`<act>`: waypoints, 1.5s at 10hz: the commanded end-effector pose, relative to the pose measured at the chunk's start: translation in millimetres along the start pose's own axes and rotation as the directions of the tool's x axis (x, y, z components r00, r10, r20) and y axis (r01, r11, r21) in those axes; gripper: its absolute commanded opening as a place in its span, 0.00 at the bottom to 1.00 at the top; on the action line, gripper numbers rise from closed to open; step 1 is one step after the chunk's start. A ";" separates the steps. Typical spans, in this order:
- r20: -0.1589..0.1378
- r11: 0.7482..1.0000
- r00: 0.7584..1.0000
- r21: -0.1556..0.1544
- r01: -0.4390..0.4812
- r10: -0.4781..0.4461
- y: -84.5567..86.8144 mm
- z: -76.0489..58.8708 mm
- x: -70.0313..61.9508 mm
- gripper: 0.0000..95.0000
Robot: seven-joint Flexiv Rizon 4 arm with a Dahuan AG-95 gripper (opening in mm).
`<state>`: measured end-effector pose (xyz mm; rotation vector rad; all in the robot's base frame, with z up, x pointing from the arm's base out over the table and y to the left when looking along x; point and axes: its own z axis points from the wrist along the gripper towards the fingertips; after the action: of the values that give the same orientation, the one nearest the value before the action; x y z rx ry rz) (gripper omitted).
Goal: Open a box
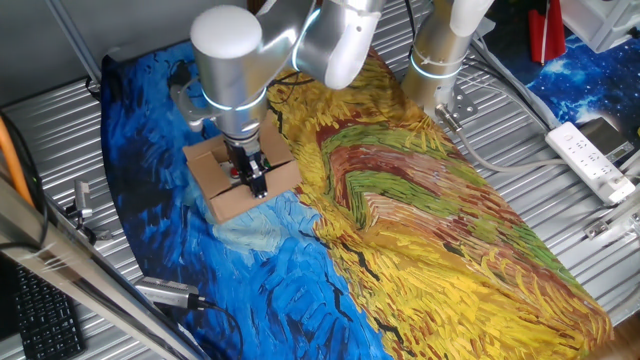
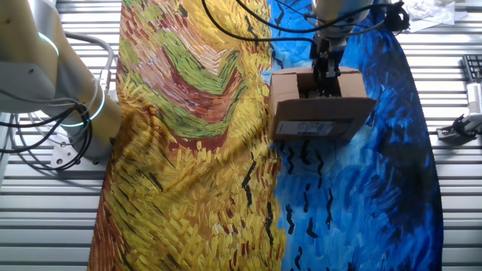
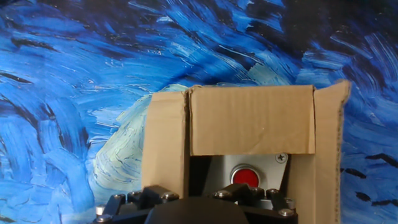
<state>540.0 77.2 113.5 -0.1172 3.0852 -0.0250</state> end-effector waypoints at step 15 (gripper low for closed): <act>0.004 0.998 0.999 -0.060 0.034 -0.034 -28.5 -53.6 14.2 0.60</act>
<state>525.3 46.0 167.8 -0.1787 3.0814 0.0671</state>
